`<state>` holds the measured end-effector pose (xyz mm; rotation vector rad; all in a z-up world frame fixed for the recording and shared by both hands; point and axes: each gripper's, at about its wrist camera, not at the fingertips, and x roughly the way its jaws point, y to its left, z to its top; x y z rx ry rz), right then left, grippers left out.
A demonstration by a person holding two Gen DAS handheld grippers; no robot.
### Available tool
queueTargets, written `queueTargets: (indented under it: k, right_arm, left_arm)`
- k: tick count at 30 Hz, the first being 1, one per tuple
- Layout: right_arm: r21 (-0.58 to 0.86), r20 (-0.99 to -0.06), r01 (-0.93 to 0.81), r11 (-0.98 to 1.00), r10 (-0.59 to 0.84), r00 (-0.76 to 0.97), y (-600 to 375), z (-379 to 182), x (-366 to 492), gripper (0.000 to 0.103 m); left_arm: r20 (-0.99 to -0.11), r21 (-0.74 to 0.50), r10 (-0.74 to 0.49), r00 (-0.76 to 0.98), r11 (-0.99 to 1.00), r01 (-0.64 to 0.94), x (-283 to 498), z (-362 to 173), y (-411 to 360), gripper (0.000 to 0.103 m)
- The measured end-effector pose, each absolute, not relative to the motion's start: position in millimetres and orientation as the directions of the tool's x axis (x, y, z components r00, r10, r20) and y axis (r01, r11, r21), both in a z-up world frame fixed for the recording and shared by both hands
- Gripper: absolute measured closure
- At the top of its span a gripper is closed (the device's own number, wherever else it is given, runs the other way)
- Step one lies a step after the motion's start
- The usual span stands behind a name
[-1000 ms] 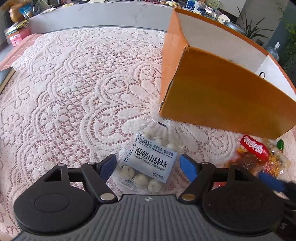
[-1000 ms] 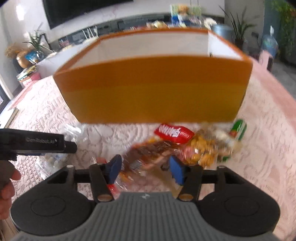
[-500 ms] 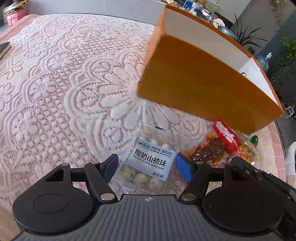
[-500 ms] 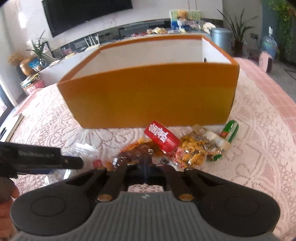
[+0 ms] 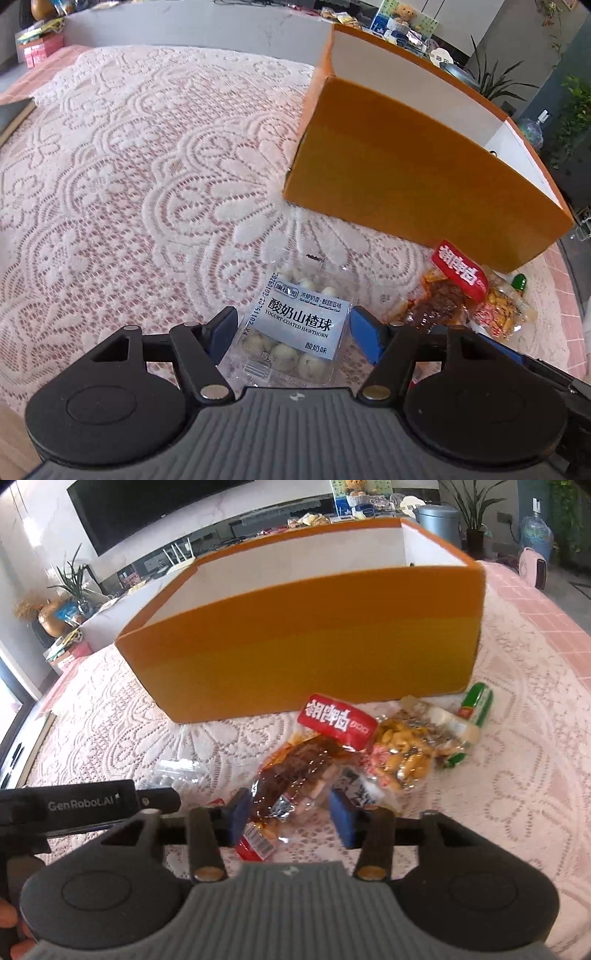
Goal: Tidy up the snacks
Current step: 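Grasp the red-labelled brown jerky packet with the right tool while the left tool hovers over the yogurt ball packet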
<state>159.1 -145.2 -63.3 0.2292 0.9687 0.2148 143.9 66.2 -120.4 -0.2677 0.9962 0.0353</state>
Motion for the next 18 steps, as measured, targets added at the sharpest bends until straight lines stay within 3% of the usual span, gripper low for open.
queueTargets:
  k: [2,8,10,13,18]
  right_arm:
    - [0.279,-0.797,-0.047,0.959,0.258,0.545,-140,-67,163,0.039]
    - [0.186,-0.805,-0.001,0.983,0.153,0.573,-122,-71,180,0.036]
    - [0.165,-0.809,0.008,0.986,0.131,0.573,-117,-75,184,0.029]
    - [0.112,-0.801,-0.007,0.994,0.094,0.591,-106,-78,184,0.020]
    - [0.031,-0.794,-0.052,0.998,0.056,0.605,-95,-85,183,0.017]
  left_arm:
    - [-0.835,-0.201,-0.088,0.543,0.968,-0.152,145,-122,65,0.027]
    - [-0.834,-0.230,-0.093,0.544,0.955,-0.189,144,-123,74,0.026]
    - [-0.835,-0.249,-0.099,0.541,0.945,-0.213,144,-124,79,0.027]
    - [-0.832,-0.278,-0.107,0.544,0.929,-0.243,143,-125,87,0.028]
    - [-0.833,-0.284,-0.107,0.543,0.925,-0.253,142,-124,88,0.027]
